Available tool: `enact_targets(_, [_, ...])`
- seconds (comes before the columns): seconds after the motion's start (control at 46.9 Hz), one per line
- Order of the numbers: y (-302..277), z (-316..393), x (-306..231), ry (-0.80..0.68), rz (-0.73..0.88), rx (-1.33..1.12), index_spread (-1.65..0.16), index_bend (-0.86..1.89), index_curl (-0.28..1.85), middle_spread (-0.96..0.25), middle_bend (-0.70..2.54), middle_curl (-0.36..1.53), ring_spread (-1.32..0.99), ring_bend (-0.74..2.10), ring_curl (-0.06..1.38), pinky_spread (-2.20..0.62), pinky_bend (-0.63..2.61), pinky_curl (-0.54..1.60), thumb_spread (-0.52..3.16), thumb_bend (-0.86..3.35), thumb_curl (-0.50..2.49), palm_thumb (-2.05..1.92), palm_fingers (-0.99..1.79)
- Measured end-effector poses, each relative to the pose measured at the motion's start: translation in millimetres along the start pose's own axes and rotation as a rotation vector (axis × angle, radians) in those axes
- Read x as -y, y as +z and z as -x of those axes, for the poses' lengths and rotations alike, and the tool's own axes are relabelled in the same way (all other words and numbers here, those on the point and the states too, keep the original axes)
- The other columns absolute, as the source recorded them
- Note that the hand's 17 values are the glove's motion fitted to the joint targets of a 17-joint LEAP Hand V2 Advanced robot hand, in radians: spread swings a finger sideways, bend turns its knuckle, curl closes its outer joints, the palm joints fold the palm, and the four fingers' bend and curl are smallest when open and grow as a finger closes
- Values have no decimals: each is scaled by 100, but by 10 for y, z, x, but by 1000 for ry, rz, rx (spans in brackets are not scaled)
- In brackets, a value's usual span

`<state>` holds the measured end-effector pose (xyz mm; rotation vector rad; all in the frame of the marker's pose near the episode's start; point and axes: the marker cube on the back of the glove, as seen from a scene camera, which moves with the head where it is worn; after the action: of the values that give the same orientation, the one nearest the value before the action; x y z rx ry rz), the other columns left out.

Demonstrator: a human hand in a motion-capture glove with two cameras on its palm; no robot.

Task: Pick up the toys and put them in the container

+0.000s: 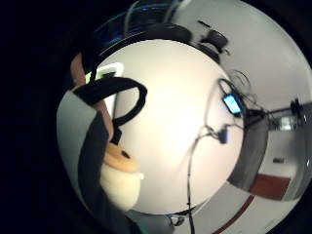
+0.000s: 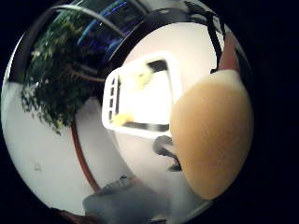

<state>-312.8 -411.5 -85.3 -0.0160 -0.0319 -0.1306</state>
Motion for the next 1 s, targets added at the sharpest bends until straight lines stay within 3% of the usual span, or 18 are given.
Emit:
enact_targets(0.171, [303, 952, 149, -140, 37, 18, -46, 74, 94, -31, 85, 74, -59, 106, 69, -40, 112, 48, 63, 10, 95, 58, 69])
enact_targets(0.32, [502, 936, 189, -118, 113, -114, -46, 70, 97, -30, 77, 76, -58, 104, 71, -39, 118, 49, 63, 8, 98, 57, 56])
enact_targets(0.341, [522, 887, 191, -98, 131, -143, -46, 49, 93, -29, 67, 72, -55, 103, 70, -37, 123, 50, 73, 5, 96, 51, 29])
enact_targets(0.384, [543, 844, 188, -89, 157, -137, -42, 41, 91, -25, 43, 66, -46, 84, 69, -28, 133, 57, 88, -6, 88, 32, -34])
enact_targets(0.448, [541, 856, 178, -102, 164, -68, -40, 20, 79, -19, 27, 58, -33, 55, 61, -18, 129, 52, 96, -12, 77, 12, -63])
enact_targets(0.575, [527, 615, 141, -24, 157, -238, -37, 8, 61, -13, 10, 48, -19, 24, 47, -6, 112, 45, 108, -6, 65, 1, -47])
enact_targets(0.767, [428, 529, -362, -246, 188, -16, -35, 12, 50, -11, 7, 37, -10, 16, 40, 2, 98, 38, 119, -4, 53, -3, -32])
enact_targets(1.002, [173, -1086, -1456, -164, 162, -151, -35, 16, 44, -12, 11, 30, -7, 15, 36, 5, 88, 35, 126, -3, 44, -2, -23])
